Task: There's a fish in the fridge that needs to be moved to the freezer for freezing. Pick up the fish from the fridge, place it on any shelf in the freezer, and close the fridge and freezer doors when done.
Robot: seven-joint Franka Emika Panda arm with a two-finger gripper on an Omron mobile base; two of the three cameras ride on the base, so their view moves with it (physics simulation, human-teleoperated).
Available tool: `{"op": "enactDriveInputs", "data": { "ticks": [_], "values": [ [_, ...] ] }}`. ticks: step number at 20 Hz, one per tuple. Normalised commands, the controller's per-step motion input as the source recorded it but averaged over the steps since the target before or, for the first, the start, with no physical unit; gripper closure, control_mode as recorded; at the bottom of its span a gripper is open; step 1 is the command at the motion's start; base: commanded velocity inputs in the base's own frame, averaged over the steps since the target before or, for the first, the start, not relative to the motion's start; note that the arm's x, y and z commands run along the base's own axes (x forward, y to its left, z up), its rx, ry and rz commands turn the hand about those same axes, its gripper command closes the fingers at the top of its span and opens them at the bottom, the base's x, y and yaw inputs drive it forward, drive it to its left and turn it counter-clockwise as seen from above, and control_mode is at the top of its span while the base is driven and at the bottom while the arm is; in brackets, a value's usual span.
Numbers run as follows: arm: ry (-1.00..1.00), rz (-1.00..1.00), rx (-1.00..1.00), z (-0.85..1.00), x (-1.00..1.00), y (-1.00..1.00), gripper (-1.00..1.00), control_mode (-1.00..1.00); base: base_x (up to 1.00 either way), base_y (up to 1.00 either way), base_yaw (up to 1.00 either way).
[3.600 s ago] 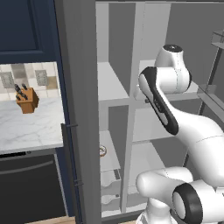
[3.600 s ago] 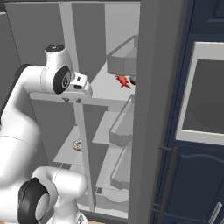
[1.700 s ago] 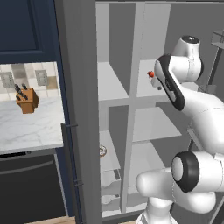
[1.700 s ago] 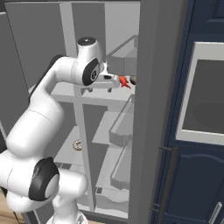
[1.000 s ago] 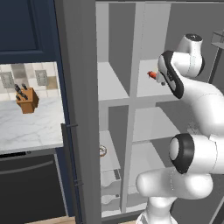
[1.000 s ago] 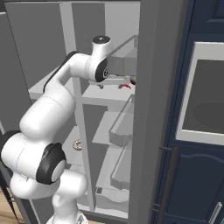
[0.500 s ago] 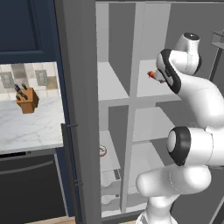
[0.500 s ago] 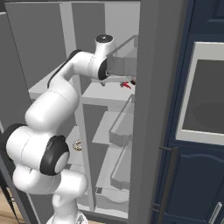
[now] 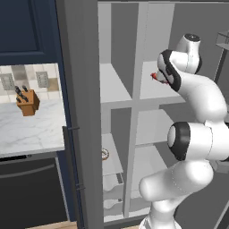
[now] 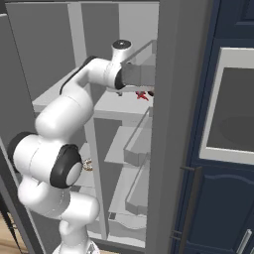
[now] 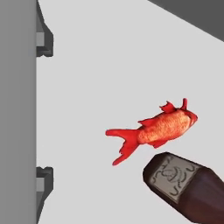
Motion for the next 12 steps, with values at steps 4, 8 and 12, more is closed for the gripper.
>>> {"op": "enactDriveInputs", "data": {
  "ticks": [4,8,12],
  "values": [
    [0.0,0.0,0.0,-0.09,0.23,-0.08,-1.0,-1.0,0.0,0.0,0.0],
    [0.0,0.0,0.0,-0.12,0.25,-0.09,-1.0,-1.0,0.0,0.0,0.0],
    [0.0,0.0,0.0,-0.12,0.29,-0.11,-1.0,-1.0,0.0,0.0,0.0]
  ]
}}
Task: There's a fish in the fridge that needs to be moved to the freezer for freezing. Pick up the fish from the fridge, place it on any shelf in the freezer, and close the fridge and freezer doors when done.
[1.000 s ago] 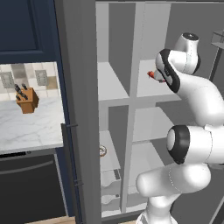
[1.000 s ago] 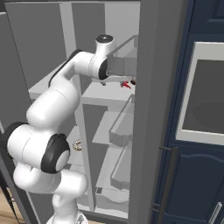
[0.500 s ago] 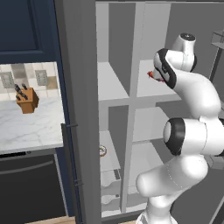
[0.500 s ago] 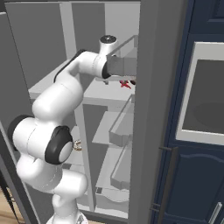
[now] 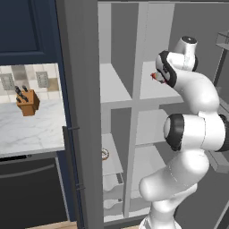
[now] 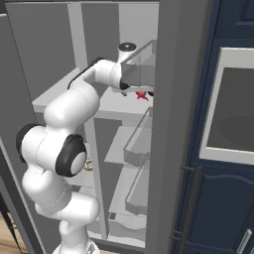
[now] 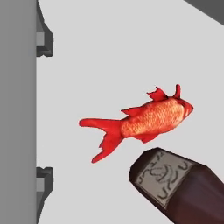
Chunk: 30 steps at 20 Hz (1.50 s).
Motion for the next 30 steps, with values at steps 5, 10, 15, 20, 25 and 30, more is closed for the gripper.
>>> {"op": "enactDriveInputs", "data": {
  "ticks": [5,10,15,20,25,30],
  "values": [
    [0.0,0.0,0.0,-0.07,0.29,-0.02,-1.0,-1.0,0.0,0.0,0.0],
    [0.0,0.0,0.0,-0.1,0.31,0.0,-1.0,-1.0,0.0,0.0,0.0],
    [0.0,0.0,0.0,-0.11,0.28,-0.04,-1.0,-1.0,0.0,0.0,0.0],
    [0.0,0.0,0.0,-0.14,0.17,-0.06,-1.0,-1.0,0.0,0.0,0.0],
    [0.0,0.0,0.0,-0.15,0.17,-0.04,-1.0,-1.0,0.0,0.0,0.0],
    [0.0,0.0,0.0,-0.17,0.17,-0.02,-1.0,-1.0,0.0,0.0,0.0]
  ]
}}
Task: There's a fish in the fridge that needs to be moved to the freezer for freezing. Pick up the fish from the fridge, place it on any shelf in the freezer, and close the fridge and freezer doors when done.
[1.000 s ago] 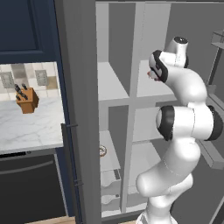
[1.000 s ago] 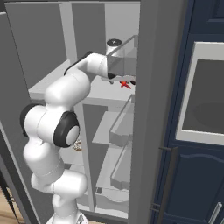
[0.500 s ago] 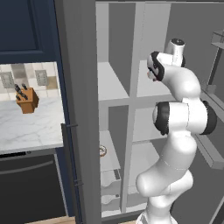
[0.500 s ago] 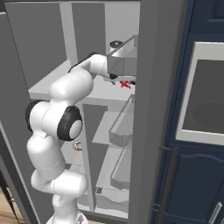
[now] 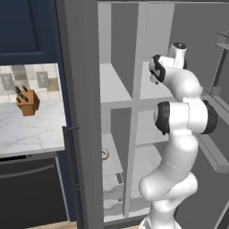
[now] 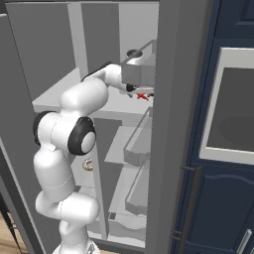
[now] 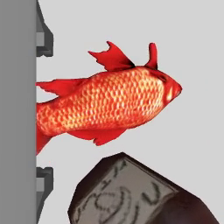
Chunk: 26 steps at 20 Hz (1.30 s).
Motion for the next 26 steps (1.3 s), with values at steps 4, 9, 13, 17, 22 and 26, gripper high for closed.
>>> {"op": "enactDriveInputs", "data": {
  "ticks": [4,9,13,17,22,26],
  "values": [
    [0.0,0.0,0.0,-0.18,0.17,-0.03,-1.0,-1.0,0.0,0.0,0.0],
    [0.0,0.01,0.0,-0.07,0.07,-0.03,-1.0,-1.0,0.0,0.0,0.0],
    [0.0,0.01,0.0,-0.01,0.01,0.0,1.0,-1.0,0.0,0.0,0.0],
    [0.03,0.03,0.0,-0.13,0.0,0.0,1.0,-1.0,0.0,0.0,0.0],
    [0.11,0.03,0.0,-0.21,0.0,0.02,1.0,-1.0,0.0,0.0,0.0],
    [0.04,0.0,0.0,-0.04,-0.33,0.12,1.0,-1.0,0.0,0.0,0.0]
  ]
}}
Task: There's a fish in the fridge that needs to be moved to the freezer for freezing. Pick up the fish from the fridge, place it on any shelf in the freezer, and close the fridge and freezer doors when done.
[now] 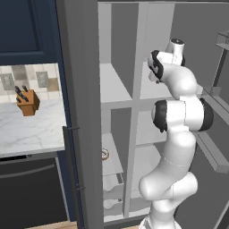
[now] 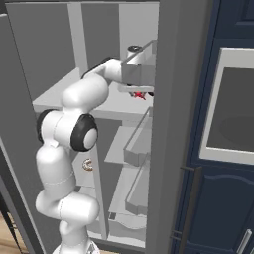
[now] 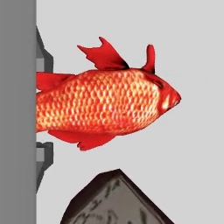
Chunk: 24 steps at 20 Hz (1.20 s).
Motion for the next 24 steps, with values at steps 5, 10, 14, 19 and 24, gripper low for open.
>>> {"op": "enactDriveInputs", "data": {
  "ticks": [5,10,14,19,24],
  "values": [
    [0.0,-0.09,0.0,0.0,-0.9,0.27,1.0,-1.0,0.0,0.0,0.0],
    [-0.08,-0.13,0.0,0.0,-1.0,0.28,1.0,-1.0,0.0,0.0,0.0],
    [-0.11,-0.16,0.0,0.22,-1.0,0.15,1.0,-1.0,0.0,0.0,0.0],
    [-0.01,-0.18,0.0,0.43,-1.0,0.2,1.0,-1.0,0.0,0.0,0.0],
    [0.0,-0.16,0.0,0.35,-1.0,0.26,1.0,-1.0,0.0,0.0,0.0]
  ]
}}
